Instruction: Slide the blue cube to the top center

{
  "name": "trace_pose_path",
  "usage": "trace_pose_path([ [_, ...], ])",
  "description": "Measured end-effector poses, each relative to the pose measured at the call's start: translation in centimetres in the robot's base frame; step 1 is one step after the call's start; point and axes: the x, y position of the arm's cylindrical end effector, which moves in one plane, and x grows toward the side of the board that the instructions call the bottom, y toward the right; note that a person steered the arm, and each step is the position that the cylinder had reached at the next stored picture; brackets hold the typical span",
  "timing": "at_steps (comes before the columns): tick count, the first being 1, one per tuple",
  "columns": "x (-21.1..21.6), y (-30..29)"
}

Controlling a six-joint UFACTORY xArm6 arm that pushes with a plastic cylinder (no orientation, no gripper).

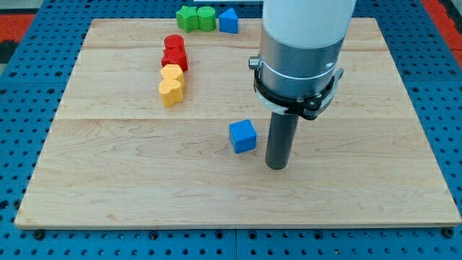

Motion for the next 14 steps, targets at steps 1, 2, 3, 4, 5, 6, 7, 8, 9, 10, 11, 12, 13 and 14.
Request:
trace_pose_path([
  [1,-1.5,-1.3],
  [2,-5.7,-1.4],
  [3,-4.5,-1.4],
  [4,-1.1,-4.6],
  [5,-2.3,-8.8],
  [6,-5.8,-7.7],
  [7,-8.6,-1.4],
  [8,-10.7,2.3],
  [9,-8.7,1.1],
  [10,-7.5,4.3],
  [11,-9.4,7.6],
  [12,-13.4,7.6],
  [13,-17.2,7.6],
  [14,-17.3,7.6],
])
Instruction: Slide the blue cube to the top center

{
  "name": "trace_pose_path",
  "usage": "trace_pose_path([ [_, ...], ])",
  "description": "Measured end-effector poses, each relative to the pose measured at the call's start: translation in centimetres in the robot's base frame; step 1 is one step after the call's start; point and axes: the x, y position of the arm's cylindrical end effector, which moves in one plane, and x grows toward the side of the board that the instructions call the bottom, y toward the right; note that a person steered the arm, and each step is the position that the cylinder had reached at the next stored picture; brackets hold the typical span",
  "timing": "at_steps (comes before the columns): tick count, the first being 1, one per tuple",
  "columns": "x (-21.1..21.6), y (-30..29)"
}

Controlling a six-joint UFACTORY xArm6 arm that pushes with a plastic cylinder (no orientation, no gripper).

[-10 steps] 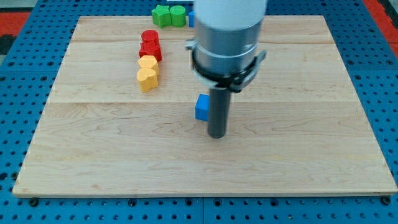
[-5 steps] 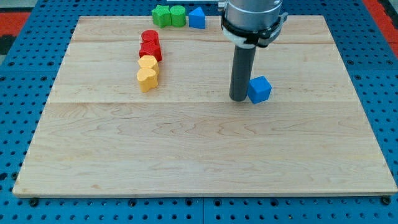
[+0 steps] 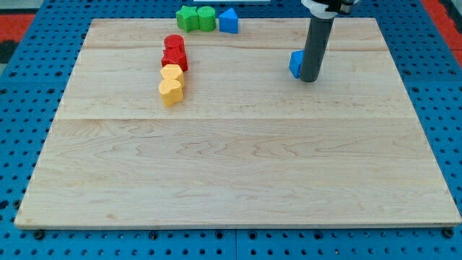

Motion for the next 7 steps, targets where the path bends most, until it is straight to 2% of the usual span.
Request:
trace_pose_path([
  [1,1.2,0.0],
  [5,-12.2,-0.1],
  [7,-12.9,-0.3],
])
